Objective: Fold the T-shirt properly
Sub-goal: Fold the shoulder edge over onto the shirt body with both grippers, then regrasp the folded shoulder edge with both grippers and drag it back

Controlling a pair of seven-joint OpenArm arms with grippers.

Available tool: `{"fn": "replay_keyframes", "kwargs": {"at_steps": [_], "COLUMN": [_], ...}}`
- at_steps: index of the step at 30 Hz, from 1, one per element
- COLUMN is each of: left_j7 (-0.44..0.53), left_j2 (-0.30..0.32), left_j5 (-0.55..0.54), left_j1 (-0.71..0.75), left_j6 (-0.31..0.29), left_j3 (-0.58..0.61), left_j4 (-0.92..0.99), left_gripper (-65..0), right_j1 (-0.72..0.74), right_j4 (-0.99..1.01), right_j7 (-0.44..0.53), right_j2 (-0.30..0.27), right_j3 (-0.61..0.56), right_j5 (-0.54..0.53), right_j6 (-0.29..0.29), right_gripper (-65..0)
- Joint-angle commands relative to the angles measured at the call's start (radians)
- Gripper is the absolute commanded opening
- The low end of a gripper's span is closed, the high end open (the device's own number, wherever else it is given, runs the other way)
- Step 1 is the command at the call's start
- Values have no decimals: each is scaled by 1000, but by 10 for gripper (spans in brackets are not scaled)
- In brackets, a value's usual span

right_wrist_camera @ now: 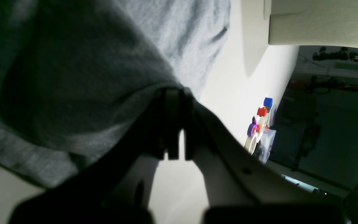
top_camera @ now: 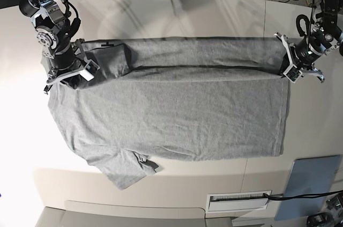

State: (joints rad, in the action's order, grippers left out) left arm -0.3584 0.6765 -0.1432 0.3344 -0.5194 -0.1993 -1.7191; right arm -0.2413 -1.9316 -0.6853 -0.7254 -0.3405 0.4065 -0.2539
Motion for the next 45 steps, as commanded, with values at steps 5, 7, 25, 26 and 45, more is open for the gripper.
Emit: {"fn": "replay_keyframes", "kwargs": {"at_steps": [5, 7, 25, 26, 45], "left_j7": [17, 18, -92, -82, -104], "left_j2": [19, 19, -7, -21, -227], "left_j5": [-7, -7, -319, -318, -322], "left_j1": [-5, -5, 72, 84, 137], "left_j6": [5, 4, 137, 151, 230], "left_j3": [-10, -10, -11, -11, -11], "left_j4": [-11, -11, -11, -11, 146], "left_gripper": [-650, -650, -650, -650, -650], "right_j1": [11, 11, -30, -32, -69], "right_j4": [-14, -14, -12, -5, 242], "right_j7": [-10, -10, -101, -101, -87], "right_j2": [-17, -17, 2, 9, 127], "right_j3": [10, 10, 16, 21, 132], "right_j5": [12, 10, -151, -152, -402], "right_j6": [19, 19, 348, 357, 198], "right_gripper": [-633, -531, -590, -637, -650]}}
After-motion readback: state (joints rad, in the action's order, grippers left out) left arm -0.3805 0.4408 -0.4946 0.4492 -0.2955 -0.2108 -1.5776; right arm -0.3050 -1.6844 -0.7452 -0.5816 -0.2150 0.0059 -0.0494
